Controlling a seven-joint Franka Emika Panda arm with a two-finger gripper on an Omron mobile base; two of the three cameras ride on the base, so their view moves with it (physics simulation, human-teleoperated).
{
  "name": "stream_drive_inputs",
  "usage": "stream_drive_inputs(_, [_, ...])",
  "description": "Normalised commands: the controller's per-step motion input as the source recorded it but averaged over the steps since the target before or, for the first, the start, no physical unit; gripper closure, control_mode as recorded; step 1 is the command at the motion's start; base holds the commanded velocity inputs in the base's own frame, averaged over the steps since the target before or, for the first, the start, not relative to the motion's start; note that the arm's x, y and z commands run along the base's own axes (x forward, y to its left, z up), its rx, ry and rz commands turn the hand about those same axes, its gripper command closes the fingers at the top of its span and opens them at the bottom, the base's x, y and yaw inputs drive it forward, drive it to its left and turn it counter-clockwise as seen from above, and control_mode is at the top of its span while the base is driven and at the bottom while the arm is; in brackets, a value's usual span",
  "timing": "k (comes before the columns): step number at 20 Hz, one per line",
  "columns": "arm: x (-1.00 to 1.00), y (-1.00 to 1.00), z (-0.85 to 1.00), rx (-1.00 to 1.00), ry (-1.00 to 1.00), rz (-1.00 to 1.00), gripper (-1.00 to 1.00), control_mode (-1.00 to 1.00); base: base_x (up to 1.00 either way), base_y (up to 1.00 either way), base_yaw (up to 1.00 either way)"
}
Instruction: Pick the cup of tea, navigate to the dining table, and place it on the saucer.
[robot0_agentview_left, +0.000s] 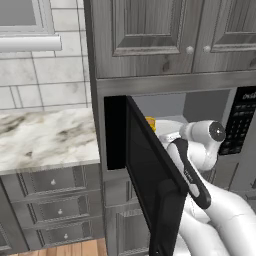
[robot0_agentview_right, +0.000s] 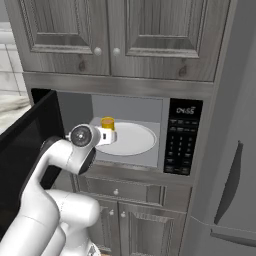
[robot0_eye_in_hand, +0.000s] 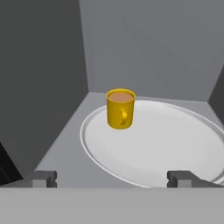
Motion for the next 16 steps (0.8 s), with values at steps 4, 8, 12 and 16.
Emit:
stream_drive_inputs(4, [0.27, -0.02, 0.0, 0.0, 0.0, 0.05, -1.0, -1.0, 0.0, 0.0, 0.0])
stream_drive_inputs(8, [0.29, -0.05, 0.0, 0.0, 0.0, 0.07, -1.0, -1.0, 0.0, 0.0, 0.0])
stream_drive_inputs(12, [0.27, -0.08, 0.0, 0.0, 0.0, 0.1, -1.0, -1.0, 0.0, 0.0, 0.0])
stream_drive_inputs(16, [0.24, -0.2, 0.0, 0.0, 0.0, 0.12, -1.0, -1.0, 0.0, 0.0, 0.0])
